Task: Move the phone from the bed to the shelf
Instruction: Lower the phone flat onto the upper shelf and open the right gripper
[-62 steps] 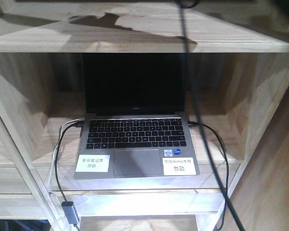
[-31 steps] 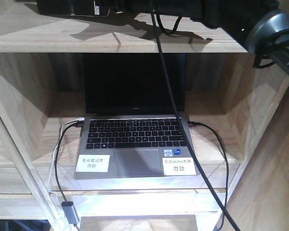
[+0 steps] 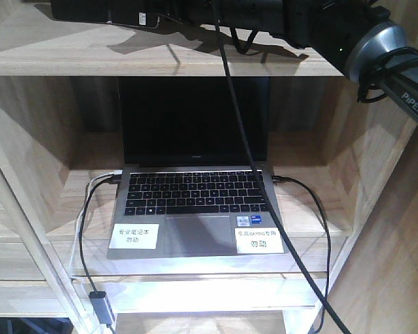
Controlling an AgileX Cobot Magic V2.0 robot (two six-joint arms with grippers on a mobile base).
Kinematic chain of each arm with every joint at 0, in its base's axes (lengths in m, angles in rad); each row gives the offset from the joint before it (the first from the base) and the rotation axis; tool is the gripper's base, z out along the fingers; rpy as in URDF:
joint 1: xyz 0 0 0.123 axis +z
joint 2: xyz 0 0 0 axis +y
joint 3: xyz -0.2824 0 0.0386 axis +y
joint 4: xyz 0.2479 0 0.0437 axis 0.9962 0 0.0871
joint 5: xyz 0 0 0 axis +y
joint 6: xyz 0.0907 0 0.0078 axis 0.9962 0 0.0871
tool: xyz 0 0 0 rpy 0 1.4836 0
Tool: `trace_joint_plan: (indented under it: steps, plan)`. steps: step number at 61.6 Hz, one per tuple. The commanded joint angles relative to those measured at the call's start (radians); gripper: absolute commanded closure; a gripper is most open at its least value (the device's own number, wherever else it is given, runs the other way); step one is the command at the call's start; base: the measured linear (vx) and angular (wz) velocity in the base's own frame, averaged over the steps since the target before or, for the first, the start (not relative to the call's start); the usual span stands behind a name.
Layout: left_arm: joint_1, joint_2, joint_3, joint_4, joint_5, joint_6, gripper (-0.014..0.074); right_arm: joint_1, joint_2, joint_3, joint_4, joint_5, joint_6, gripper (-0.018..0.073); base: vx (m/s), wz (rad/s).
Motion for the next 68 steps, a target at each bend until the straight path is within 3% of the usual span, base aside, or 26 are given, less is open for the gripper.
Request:
trace_joint_plan:
  steps: [1, 10, 27, 36, 53, 62, 68]
  plan:
    - [0.002, -0.008, -0.024, -0.011, -0.075, -0.009, 0.0595, -0.006, -0.053, -0.031, 0.04, -0.058, -0.006, 0.0493, 0.0, 0.0]
    - [0.002, -0.008, -0.024, -0.011, -0.075, -0.009, 0.0595, -0.006, -0.053, -0.031, 0.039, -0.059, -0.007, 0.0387, 0.0, 0.0]
    - [0.002, -0.008, -0.024, -0.011, -0.075, -0.009, 0.0595, -0.006, -0.053, -0.031, -0.025, -0.08, -0.003, 0.0027, 0.0, 0.0]
    - [0.002, -0.008, -0.024, -0.011, -0.075, -0.009, 0.0595, -0.006, -0.053, -0.031, -0.066, -0.111, -0.003, -0.0106, 0.0, 0.0]
    - [0.002, -0.008, -0.024, -0.011, -0.075, -0.009, 0.0595, -0.006, -0.059, -0.031, -0.067, -0.093, -0.003, -0.0103, 0.0, 0.0]
    - [0.002, -0.008, -0.024, -0.011, -0.075, -0.009, 0.0595, -0.006, -0.08, -0.031, -0.097, -0.066, 0.02, -0.0032, 0.0, 0.0]
    - [0.002, -0.008, -0.024, -0.011, -0.075, -0.009, 0.0595, -0.006, -0.102, -0.031, -0.148, -0.048, 0.065, 0.0068, 0.0, 0.0]
